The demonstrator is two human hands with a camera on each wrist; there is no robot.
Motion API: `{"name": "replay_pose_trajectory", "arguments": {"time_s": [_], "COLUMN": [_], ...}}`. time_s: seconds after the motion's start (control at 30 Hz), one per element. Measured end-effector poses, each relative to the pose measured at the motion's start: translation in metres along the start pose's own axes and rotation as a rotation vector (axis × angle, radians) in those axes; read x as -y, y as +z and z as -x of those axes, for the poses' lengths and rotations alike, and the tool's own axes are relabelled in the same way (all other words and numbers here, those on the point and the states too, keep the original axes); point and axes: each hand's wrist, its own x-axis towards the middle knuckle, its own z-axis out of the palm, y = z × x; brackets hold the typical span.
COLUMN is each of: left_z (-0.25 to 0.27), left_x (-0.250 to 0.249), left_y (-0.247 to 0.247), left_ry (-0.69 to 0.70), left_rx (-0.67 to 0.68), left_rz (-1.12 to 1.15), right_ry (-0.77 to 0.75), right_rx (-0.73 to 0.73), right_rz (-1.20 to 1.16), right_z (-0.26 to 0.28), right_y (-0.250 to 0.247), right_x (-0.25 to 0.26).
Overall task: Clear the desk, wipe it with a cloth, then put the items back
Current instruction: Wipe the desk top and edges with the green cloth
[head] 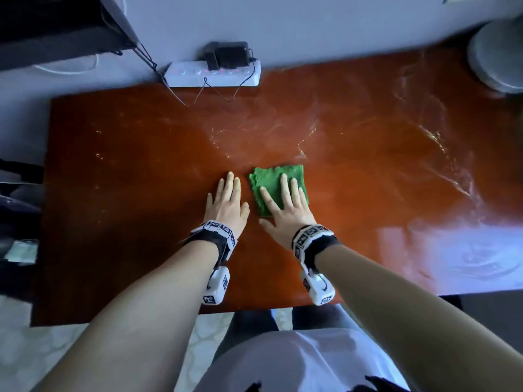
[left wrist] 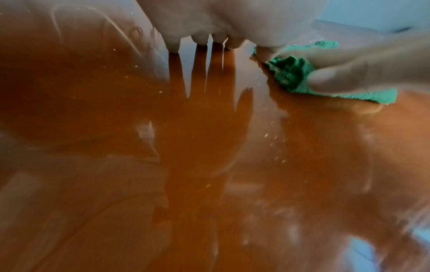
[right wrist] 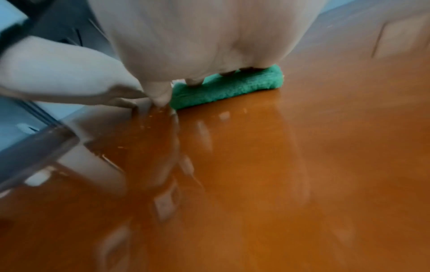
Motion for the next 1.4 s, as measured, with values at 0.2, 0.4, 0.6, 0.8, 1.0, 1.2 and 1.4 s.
{"name": "replay_pose_trajectory", "arguments": {"time_s": [0.2,0.4,0.6,0.8,1.0,1.2,1.4], "left_z": [-0.024,-0.04,-0.044,-0.061,-0.077,-0.079,-0.075], "left_x": [-0.037,-0.054,-0.037,-0.014,0.001,0.012,0.02], "left_y": [-0.014,-0.017,-0.02,-0.033,-0.044,-0.034,-0.031], "left_ry": [-0.171,-0.274,-0.245,-0.32,-0.335,-0.289,-0.239], "left_rx": [0.029,0.047,0.029,0.008,-0.036,-0.107,-0.137], "left_rz": [0.039,0.088,0.055,0.097,0.123,0.078,0.081], "right_ry": [0.142,0.532,0.152,-0.278,0.161,0.342,0.011], "right_rx": [-0.084,-0.083,-0.077,0.068,-0.162,-0.175,-0.137], "right_rz": [-0.04,-0.236,-0.12,0.034,-0.126,-0.196,-0.075], "right_z": [-0.018,-0.059,-0.097,-0.097,-0.144,-0.167,-0.169], "right_y": [-0.035,-0.087,-0.084,-0.066,-0.102,-0.118,-0.094], "right_x": [-0.132,-0.22,-0.121,-0.068,-0.162,-0.135,-0.026]}}
